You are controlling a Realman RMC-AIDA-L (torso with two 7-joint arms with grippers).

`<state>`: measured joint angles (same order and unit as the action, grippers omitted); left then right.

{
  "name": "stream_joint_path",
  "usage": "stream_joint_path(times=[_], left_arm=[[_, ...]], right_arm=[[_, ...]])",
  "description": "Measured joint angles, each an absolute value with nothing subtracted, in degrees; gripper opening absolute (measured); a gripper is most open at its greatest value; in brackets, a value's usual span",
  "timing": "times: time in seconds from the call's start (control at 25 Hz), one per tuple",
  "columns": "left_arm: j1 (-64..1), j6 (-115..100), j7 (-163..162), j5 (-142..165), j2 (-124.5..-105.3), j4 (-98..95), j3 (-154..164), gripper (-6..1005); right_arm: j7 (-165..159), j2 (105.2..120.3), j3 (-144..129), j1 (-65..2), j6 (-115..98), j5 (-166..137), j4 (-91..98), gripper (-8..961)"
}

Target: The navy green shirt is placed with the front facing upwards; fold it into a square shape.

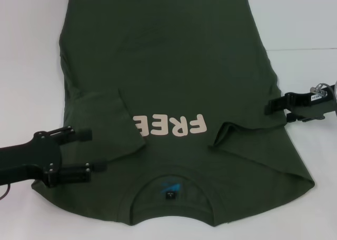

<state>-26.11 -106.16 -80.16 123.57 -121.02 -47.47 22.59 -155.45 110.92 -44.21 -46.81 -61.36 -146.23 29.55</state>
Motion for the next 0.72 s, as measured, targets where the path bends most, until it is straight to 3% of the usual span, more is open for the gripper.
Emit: stream_joint_path(times=[0.72], left_arm=[[-26.19,-106.09,-80.15,123.42,-121.11,-47.37,22.59,916]], right_arm=[[-155.48,111.93,-44.39,-47.22,-59.32,-146.15,28.85,749]])
